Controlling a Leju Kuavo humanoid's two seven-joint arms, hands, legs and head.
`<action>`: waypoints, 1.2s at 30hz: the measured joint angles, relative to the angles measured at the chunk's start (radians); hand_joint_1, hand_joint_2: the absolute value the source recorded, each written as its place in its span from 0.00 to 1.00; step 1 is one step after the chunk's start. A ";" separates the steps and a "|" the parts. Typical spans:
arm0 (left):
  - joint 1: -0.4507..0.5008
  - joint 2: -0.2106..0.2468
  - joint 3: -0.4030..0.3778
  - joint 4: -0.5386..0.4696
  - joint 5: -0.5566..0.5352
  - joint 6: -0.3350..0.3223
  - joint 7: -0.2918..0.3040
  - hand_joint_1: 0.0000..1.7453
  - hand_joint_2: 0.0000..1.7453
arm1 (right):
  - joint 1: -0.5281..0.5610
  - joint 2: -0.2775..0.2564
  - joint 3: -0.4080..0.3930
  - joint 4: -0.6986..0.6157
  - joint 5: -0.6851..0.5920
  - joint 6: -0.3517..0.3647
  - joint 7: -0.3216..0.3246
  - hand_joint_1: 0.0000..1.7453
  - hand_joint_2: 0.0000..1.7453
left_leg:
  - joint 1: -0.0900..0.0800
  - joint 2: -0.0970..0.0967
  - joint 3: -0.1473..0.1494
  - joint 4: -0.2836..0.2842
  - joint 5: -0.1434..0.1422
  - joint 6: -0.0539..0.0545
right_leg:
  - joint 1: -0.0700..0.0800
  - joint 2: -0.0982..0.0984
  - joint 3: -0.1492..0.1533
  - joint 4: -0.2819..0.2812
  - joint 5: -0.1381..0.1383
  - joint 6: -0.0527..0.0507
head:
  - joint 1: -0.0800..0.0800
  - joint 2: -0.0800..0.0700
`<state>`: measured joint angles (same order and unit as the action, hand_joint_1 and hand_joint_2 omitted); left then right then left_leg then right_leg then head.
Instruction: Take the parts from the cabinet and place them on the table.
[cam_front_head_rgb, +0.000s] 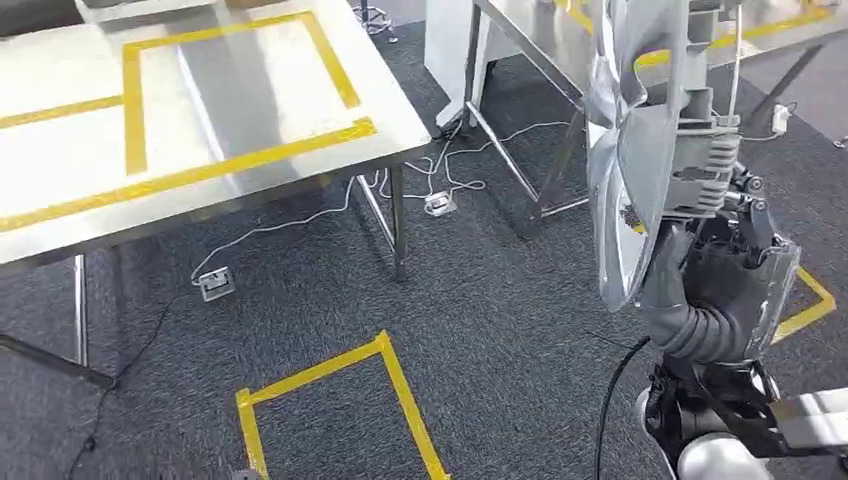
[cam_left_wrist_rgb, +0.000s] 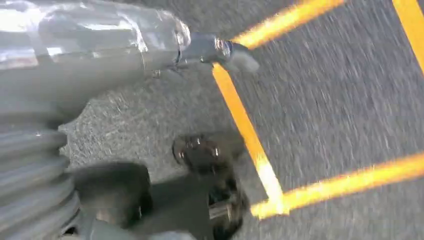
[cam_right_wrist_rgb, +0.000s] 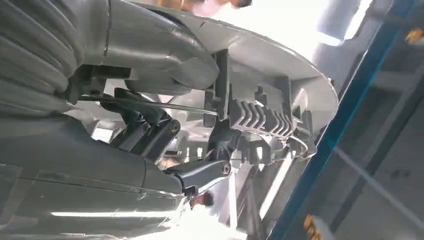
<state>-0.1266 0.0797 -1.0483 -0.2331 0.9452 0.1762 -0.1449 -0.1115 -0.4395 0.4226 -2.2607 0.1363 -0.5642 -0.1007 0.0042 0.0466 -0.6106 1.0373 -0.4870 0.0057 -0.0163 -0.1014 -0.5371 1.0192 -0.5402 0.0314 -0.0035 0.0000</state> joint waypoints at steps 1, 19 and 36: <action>-0.001 0.003 0.000 0.000 0.004 0.001 -0.002 0.00 1.00 | -0.003 0.002 0.003 0.003 -0.005 0.002 -0.003 1.00 1.00 | 0.000 -0.013 0.000 0.000 0.001 0.005 | -0.003 0.047 -0.011 0.035 -0.027 0.001 | 0.003 0.000; 0.000 -0.014 0.000 -0.001 0.003 0.022 0.026 0.00 1.00 | -0.019 0.012 0.023 0.047 -0.067 0.005 -0.016 1.00 1.00 | 0.001 -0.039 -0.124 0.236 -0.120 -0.034 | -0.002 0.087 -0.021 -0.018 0.046 -0.045 | 0.015 0.000; 0.004 -0.003 0.000 -0.004 0.000 0.032 0.006 0.00 1.00 | -0.039 0.023 0.026 0.076 -0.107 0.011 -0.032 1.00 1.00 | -0.011 -0.007 0.003 0.003 -0.005 0.000 | 0.007 -0.017 0.009 -0.016 0.017 -0.063 | 0.026 0.000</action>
<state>-0.1225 0.0767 -1.0483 -0.2373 0.9449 0.2083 -0.1392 -0.1508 -0.4166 0.4482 -2.1851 0.0298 -0.5531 -0.1331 -0.0063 0.0393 -0.6074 1.0404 -0.4921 0.0059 -0.0097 -0.1187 -0.5282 1.0034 -0.5230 -0.0317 0.0229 0.0000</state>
